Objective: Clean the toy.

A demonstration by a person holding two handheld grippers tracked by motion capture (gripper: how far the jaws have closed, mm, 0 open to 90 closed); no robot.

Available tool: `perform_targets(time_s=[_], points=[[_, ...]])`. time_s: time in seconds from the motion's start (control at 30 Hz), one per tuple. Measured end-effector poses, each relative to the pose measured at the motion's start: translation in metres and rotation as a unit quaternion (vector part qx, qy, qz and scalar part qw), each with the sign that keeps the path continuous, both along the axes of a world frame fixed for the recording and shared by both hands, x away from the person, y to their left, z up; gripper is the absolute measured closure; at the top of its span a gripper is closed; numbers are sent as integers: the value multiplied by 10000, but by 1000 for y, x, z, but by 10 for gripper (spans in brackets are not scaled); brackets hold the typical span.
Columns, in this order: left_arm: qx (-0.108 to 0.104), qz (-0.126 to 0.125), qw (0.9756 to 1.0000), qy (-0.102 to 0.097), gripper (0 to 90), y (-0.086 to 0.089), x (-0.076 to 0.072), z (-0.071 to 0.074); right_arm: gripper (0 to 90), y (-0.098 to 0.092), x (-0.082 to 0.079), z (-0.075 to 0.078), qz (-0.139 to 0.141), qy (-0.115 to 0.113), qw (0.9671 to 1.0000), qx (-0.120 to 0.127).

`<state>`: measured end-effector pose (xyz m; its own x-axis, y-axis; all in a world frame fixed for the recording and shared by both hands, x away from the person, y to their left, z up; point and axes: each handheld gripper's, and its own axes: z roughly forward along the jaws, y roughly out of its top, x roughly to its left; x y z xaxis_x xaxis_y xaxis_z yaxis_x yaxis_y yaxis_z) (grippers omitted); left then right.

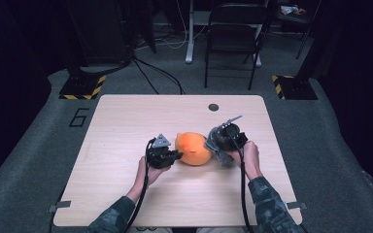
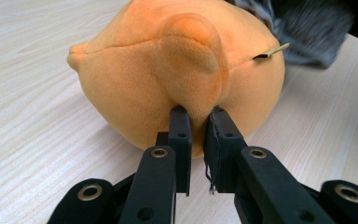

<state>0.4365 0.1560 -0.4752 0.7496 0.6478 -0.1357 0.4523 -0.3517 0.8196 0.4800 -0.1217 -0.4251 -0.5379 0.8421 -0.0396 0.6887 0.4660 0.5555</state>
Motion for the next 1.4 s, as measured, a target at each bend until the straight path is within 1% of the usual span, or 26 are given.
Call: perform_targets(time_s=[0.03,0.07,0.1,0.17,0.27,0.33,0.4,0.47,0.57,0.6,0.63,0.7,0.73,0.8,0.87,0.9,0.93,1.0,1.03,1.07,1.1,1.13,1.17,1.23,1.33,1.4], points=[[-15,9,10000,15,812,0,0,0,742,1,-4,10,71,-33,9999,147],[-31,14,10000,13,812,0,0,0,742,3,-6,15,140,-86,9996,216],[-23,5,10000,3,811,0,0,0,742,7,-9,19,230,-161,9993,239],[-20,11,10000,-5,810,0,0,0,742,16,-15,24,447,-161,9984,317],[-30,16,10000,3,806,0,0,0,743,33,-18,17,673,-42,9976,180],[-13,23,10000,-7,798,1,1,-1,745,41,-16,6,661,-50,9978,-11],[55,15,10000,-70,777,1,1,-2,746,42,-15,3,596,-56,9982,5],[212,25,9996,-164,734,0,-1,-1,746,41,-14,3,644,-128,9978,55],[500,64,9981,-352,622,-3,-3,-1,746,41,-14,2,551,-125,9983,115],[564,31,9978,-343,591,-4,-3,-1,745,40,-13,2,560,-107,9983,118],[636,34,9973,-377,562,-6,-4,-1,745,40,-13,2,511,-140,9985,125],[868,-19,9952,-454,512,-8,-5,-2,745,39,-11,2,564,-160,9982,131],[934,1,9943,-523,499,-10,-6,-3,744,38,-10,2,544,-172,9982,164],[1031,4,9932,-548,464,-12,-7,-3,744,37,-9,2,510,-196,9984,171],[1050,74,9923,-660,448,-16,-8,-5,743,37,-8,2,522,-202,9982,212],[1113,63,9913,-698,448,-17,-9,-6,744,37,-8,2,513,-228,9982,211],[1128,62,9907,-761,456,-19,-9,-7,744,37,-8,2,517,-236,9981,222],[1163,96,9897,-827,516,-20,-10,-10,744,38,-7,1,511,-239,9981,239],[1136,104,9897,-861,553,-20,-10,-11,744,38,-7,1,513,-226,9981,274],[1070,129,9904,-861,594,-20,-10,-12,744,39,-8,0,507,-221,9981,273],[1034,170,9904,-905,628,-20,-9,-12,744,38,-8,0,545,-232,9979,245],[1045,153,9906,-875,661,-19,-9,-12,744,38,-8,1,549,-237,9979,249],[993,162,9913,-845,692,-18,-9,-12,744,38,-8,1,548,-235,9979,248],[964,167,9916,-848,743,-18,-8,-12,743,38,-8,1,536,-224,9980,261],[943,179,9917,-850,793,-17,-8,-12,743,38,-8,1,529,-256,9979,264],[886,167,9925,-827,811,-17,-8,-12,743,37,-9,2,541,-228,9979,260]])
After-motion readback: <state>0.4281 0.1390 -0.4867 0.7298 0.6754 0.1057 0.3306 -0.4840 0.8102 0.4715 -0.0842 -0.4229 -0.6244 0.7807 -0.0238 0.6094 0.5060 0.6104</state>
